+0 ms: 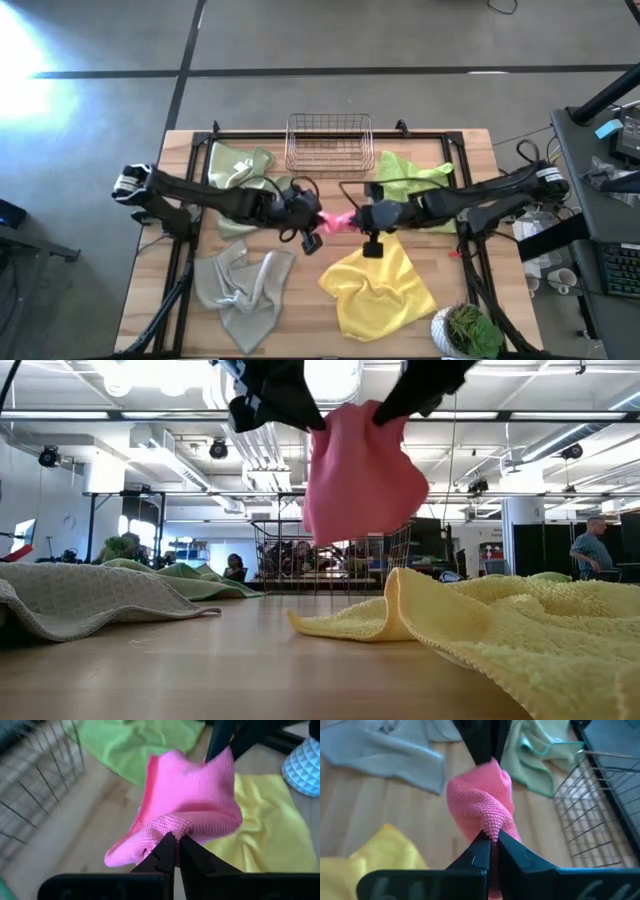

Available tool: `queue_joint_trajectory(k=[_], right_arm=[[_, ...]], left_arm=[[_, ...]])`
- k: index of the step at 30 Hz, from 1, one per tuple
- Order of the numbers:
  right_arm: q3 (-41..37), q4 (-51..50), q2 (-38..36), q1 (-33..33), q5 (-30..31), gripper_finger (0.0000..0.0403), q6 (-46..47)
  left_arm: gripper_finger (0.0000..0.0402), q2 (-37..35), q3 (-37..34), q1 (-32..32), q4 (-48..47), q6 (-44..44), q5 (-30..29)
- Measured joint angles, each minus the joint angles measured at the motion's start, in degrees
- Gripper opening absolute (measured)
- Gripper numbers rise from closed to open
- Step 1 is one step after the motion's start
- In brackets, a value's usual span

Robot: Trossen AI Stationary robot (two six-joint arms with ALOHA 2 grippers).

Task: Fold microfiber towels
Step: Put the folded pink microfiber cloth into the wire basket

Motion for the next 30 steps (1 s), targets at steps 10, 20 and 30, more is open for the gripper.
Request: queue_joint_trajectory(k=[10, 20, 30], right_arm=[[10.1, -7.1, 3.0, -8.4, 0.2, 0.0008, -4.1], [16.1, -4.5, 6.3, -20.9, 1.0, 0.0008, -9.7], [22.4, -4.4, 16.6, -29.9, -2.5, 0.0008, -9.9]], left_arm=[[0.0000, -3.0, 3.7, 6.1, -0.1, 13.0, -3.3], [0.0000, -2.7, 4.5, 17.6, 1.3, 24.2, -3.3], [0.0000, -0.7, 4.1, 28.6, 5.8, 32.0, -0.2]])
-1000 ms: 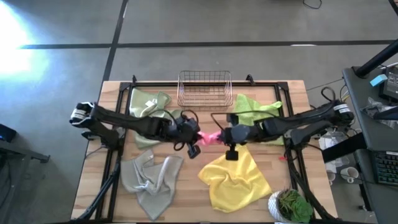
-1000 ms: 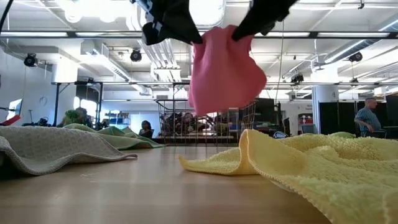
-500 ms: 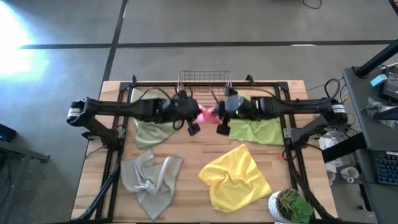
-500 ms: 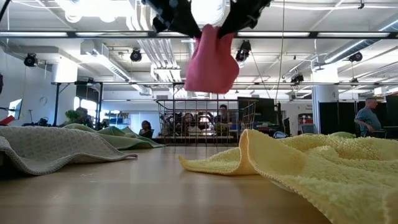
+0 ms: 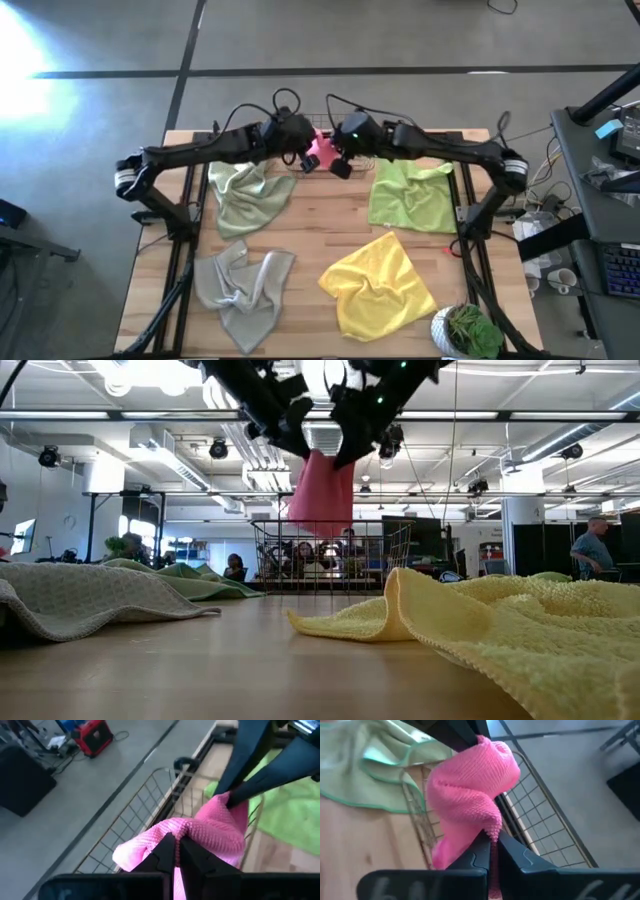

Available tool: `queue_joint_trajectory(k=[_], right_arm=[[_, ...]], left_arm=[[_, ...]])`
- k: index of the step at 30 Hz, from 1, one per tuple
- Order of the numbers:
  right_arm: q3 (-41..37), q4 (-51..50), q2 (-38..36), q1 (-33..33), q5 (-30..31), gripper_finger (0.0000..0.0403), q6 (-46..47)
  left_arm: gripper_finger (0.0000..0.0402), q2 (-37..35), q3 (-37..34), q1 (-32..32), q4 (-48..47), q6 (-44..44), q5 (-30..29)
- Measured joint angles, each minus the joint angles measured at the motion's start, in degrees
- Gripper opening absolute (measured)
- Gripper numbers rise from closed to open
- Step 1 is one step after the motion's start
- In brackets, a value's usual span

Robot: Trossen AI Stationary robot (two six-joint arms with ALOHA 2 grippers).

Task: Fold microfiber towels
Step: Put the folded pink microfiber cloth into the wire basket

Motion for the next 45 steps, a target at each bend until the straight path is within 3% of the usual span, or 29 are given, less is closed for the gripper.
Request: queue_joint_trajectory(k=[14, 20, 25, 37, 41, 45], right_arm=[[11.7, -3.5, 13.0, -7.3, -1.1, 0.0008, -2.1], [14.1, -4.3, 16.6, -9.7, -5.7, 0.0008, -10.6], [14.6, -5.5, 19.0, -11.4, -5.8, 0.0008, -17.4], [14.5, -1.1, 19.8, -15.2, -6.6, 0.0008, -29.2], [14.5, -1.1, 20.0, -15.5, -8.2, 0.0008, -36.9], [14.4, -3.9, 20.9, -15.5, -11.6, 0.0008, -37.9]], left_arm=[[0.0000, 6.0, -0.4, 8.0, 1.4, 7.3, 4.4], [0.0000, 9.2, -0.1, 10.1, 2.5, 10.0, 5.5], [0.0000, 11.0, -0.1, 11.0, 3.2, 11.2, 8.6], [0.0000, 14.3, 0.3, 13.4, 9.3, 21.3, 6.9], [0.0000, 14.3, 0.3, 14.7, 8.6, 25.8, 6.4], [0.0000, 14.3, -1.0, 14.9, 4.9, 27.6, 8.3]])
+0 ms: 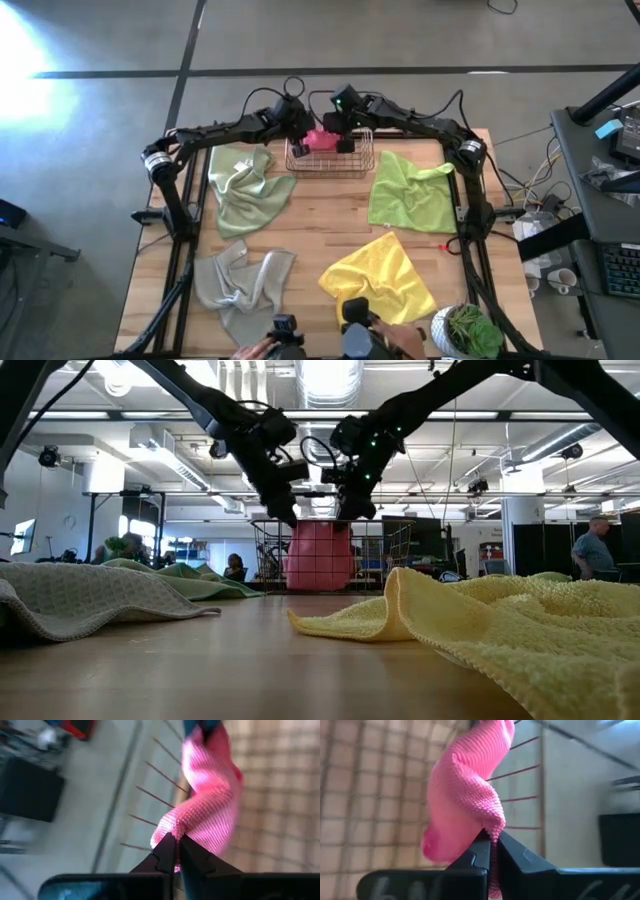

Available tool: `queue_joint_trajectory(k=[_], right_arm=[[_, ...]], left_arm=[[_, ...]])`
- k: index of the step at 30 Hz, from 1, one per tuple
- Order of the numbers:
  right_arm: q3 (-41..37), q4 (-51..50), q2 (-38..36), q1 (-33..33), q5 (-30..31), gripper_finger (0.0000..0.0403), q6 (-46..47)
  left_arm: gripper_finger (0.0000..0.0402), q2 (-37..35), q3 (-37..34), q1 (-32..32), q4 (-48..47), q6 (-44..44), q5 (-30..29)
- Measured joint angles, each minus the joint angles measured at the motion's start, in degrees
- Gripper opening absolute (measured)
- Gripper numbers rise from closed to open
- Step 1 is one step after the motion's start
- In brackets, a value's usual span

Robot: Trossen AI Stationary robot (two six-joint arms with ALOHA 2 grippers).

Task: Fold microfiber towels
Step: Put the folded pink microfiber cloth into the wire basket

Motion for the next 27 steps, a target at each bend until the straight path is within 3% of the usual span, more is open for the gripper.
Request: queue_joint_trajectory(k=[11, 20, 27], right_arm=[[-0.1, -8.7, 0.4, 2.6, -5.8, 0.0008, 6.2], [-0.1, -10.3, 0.4, 5.4, -7.1, 0.0009, 11.7], [-0.1, -10.6, 0.4, 5.9, -7.1, 0.0029, 12.1]], left_arm=[[0.0000, -0.1, -0.7, -1.4, -11.2, -4.5, 8.3], [0.0001, -0.2, -0.6, -1.6, -13.6, -4.4, 8.8], [0.0045, -0.3, 0.2, -1.8, -14.4, -4.0, 8.9]])
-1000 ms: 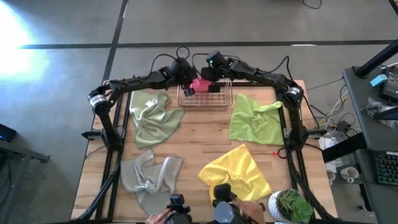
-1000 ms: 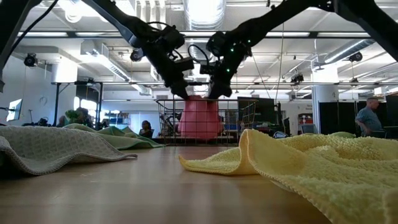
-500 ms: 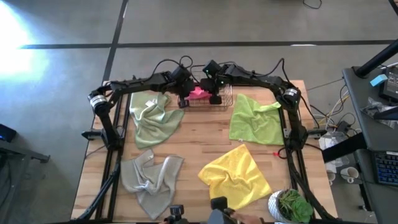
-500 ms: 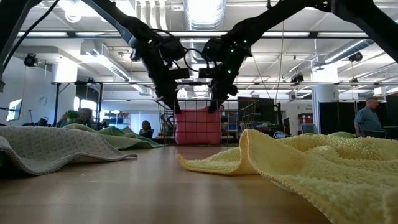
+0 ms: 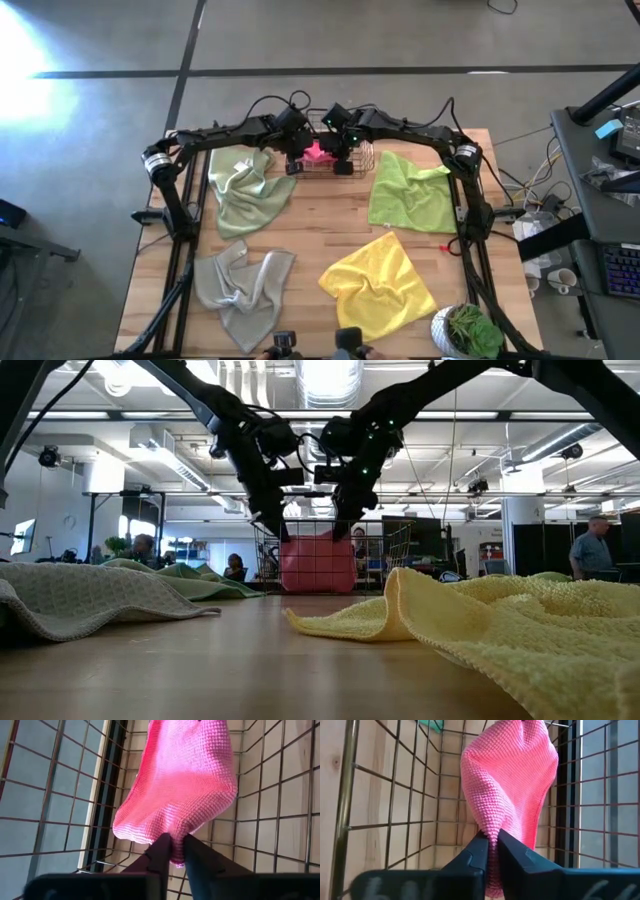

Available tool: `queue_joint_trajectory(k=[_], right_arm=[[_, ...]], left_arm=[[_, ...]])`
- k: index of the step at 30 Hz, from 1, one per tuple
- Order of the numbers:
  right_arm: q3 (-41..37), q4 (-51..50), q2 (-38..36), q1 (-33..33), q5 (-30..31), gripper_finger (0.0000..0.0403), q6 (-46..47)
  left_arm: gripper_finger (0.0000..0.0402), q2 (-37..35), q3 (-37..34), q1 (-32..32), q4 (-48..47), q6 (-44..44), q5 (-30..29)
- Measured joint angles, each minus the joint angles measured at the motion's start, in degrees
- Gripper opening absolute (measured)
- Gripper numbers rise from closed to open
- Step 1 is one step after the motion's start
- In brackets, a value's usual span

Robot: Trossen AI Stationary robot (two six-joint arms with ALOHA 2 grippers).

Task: Fold microfiber towels
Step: Put the folded pink microfiber cloth into the wire basket, then fold the yellow microfiber cloth

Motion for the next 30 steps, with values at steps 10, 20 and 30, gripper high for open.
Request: queue_joint_trajectory(k=[10, 20, 30], right_arm=[[0.0, -0.4, -0.3, 0.2, 0.0, 0.0120, 1.9], [0.0, -0.4, -5.7, 0.2, 0.0, 0.0158, 2.2], [0.0, -4.7, -12.5, -0.9, 0.1, 0.0160, 11.7]], left_arm=[[0.0134, -0.2, 1.4, -0.1, -2.4, -0.3, 0.1], [0.0169, -4.8, 6.2, -0.3, -7.6, -0.5, 0.0], [0.0169, -13.6, 6.9, -0.3, -13.6, -8.0, 0.0]])
